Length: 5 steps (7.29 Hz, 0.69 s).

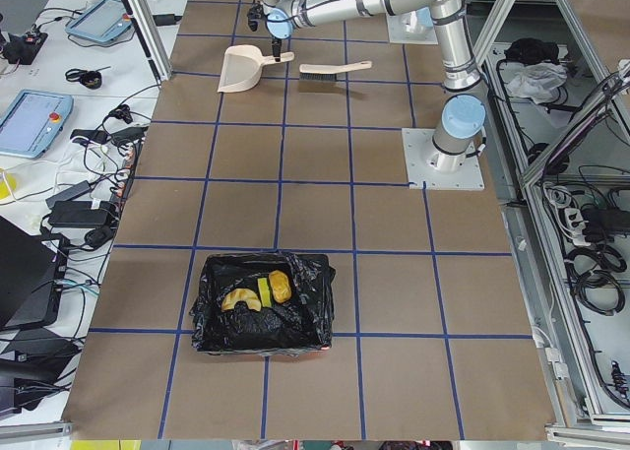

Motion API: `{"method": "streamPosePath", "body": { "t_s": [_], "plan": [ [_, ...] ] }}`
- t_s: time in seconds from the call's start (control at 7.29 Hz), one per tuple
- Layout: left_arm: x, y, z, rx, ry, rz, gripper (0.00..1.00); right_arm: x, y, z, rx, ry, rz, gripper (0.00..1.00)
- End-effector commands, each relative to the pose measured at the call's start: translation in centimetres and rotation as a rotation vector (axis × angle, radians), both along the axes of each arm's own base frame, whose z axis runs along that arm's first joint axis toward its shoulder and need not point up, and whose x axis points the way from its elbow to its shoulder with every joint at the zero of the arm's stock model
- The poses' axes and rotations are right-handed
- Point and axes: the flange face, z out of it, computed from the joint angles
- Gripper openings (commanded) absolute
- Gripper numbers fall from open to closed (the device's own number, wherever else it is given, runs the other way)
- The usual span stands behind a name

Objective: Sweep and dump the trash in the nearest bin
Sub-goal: 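Lower the dustpan beside the brush and open the left gripper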

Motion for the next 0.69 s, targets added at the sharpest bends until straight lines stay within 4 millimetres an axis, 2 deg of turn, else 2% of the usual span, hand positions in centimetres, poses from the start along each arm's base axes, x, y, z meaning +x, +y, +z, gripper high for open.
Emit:
{"method": "streamPosePath", "body": {
  "t_s": [0.0, 0.27, 0.41, 0.55],
  "plan": [
    [2.5, 0.2, 3.0, -0.034, -0.009, 0.039, 1.0, 0.0, 0.0, 0.0, 0.002, 0.0, 0.001, 1.0],
    [6.8, 0.5, 5.3, -0.058, -0.042, 0.099, 1.0, 0.0, 0.0, 0.0, 0.002, 0.0, 0.001, 1.0],
    [7.9, 1.6, 5.0, -0.041, -0.055, 0.1, 1.0, 0.0, 0.0, 0.0, 0.002, -0.001, 0.001, 1.0],
    [10.2, 1.9, 6.1, -0.073, -0.117, 0.128, 1.0, 0.0, 0.0, 0.0, 0.002, 0.0, 0.003, 1.0]
  ]
}}
